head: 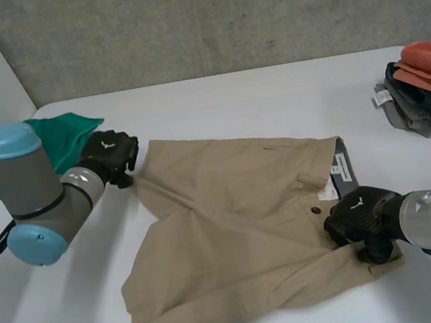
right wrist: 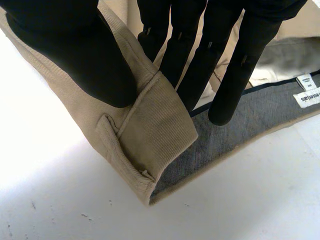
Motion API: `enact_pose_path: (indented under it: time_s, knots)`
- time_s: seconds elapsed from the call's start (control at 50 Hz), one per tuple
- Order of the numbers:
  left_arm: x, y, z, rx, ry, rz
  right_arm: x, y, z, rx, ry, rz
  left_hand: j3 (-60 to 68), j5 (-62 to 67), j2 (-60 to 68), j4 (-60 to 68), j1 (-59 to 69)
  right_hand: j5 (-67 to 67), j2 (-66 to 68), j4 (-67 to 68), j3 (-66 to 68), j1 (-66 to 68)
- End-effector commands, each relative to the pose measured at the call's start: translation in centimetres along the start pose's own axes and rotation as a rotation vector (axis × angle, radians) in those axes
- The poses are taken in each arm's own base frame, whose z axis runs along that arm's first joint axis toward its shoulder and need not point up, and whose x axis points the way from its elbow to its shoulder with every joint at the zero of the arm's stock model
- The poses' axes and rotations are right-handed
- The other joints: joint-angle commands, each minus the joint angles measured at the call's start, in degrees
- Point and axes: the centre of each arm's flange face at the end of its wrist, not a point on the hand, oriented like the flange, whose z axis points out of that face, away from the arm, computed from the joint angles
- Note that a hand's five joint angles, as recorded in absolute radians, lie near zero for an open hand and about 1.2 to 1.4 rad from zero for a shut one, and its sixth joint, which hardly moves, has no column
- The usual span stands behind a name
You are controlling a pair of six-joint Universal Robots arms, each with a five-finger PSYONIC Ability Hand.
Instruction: Fold the laundry.
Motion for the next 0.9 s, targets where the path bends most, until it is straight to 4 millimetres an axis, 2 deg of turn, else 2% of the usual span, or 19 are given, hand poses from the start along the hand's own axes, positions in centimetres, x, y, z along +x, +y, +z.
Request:
enact_pose_path:
  time_s: [0.02,0.12,0.28,0.48,0.62,0.74,0.86,0.9]
  knots:
    - [0.4,1.2,-0.1,-0.039,0.025,0.081,-0.1,0.1,0.0,-0.005,-0.004,0.001,6.43,6.52,6.64,6.35,6.85,11.81,12.66,11.37,11.97,16.70]
    - [0.6,1.7,-0.2,-0.054,0.034,0.084,-0.2,0.2,0.1,-0.005,-0.005,0.000,6.09,6.19,6.31,6.01,6.52,11.81,12.66,11.37,11.97,16.70]
    - [1.2,2.5,0.7,-0.037,0.034,0.096,-0.4,0.4,0.1,-0.009,-0.009,0.000,-4.16,-4.07,-3.95,-4.24,-3.74,11.81,12.66,11.37,11.97,16.70]
    - [1.6,3.1,1.5,-0.021,0.031,0.096,-0.5,0.6,0.2,-0.010,-0.009,0.002,-4.67,-4.58,-4.46,-4.75,-4.25,11.81,12.66,11.37,11.97,16.70]
    - [0.3,1.1,1.0,0.047,-0.027,0.080,-0.5,0.6,0.2,-0.012,-0.005,0.000,-8.37,-8.28,-8.15,-8.45,-7.94,11.81,12.66,11.37,11.97,16.70]
    - [0.6,-0.1,0.9,0.112,-0.028,0.053,-0.5,0.6,0.2,-0.012,-0.006,-0.001,-16.78,-16.69,-16.56,-16.86,-16.35,11.81,12.66,11.37,11.97,16.70]
    - [1.3,1.1,1.6,0.086,-0.003,0.078,-0.6,0.7,0.3,-0.014,-0.011,-0.002,-15.45,-15.35,-15.23,-15.52,-15.02,11.81,12.66,11.37,11.97,16.70]
    - [1.4,2.0,1.8,0.053,0.001,0.092,-0.6,0.7,0.3,-0.015,-0.010,0.001,-10.60,-10.51,-10.39,-10.68,-10.18,11.81,12.66,11.37,11.97,16.70]
